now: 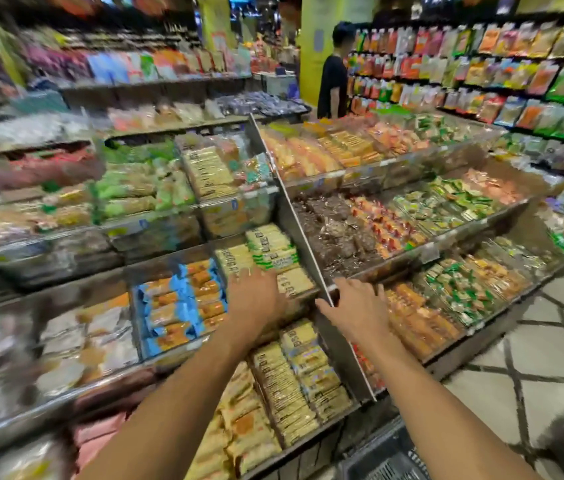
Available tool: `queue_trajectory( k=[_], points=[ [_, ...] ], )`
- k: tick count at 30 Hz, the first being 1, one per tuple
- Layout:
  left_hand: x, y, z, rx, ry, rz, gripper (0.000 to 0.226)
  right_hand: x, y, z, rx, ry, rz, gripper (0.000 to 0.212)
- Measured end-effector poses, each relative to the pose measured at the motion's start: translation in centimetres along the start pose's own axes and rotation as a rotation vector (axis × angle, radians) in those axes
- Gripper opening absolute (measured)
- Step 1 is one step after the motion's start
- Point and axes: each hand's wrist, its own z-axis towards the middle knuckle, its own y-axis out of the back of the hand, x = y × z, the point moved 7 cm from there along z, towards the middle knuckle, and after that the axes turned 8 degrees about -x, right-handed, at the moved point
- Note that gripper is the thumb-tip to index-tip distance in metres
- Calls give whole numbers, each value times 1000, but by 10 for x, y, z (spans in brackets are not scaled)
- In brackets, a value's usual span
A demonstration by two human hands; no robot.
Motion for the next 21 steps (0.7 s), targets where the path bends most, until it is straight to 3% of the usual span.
queue_trajectory(
  k=[11,16,21],
  points=[
    [239,20,-46,-60,232,91,48,247,-37,16,51,275,12,80],
    [319,12,-77,-32,381,78,39,331,-67,6,93,361,33,65],
    [377,-5,-100,38,500,67,49,400,-93,-2,125,485,109,64]
  ],
)
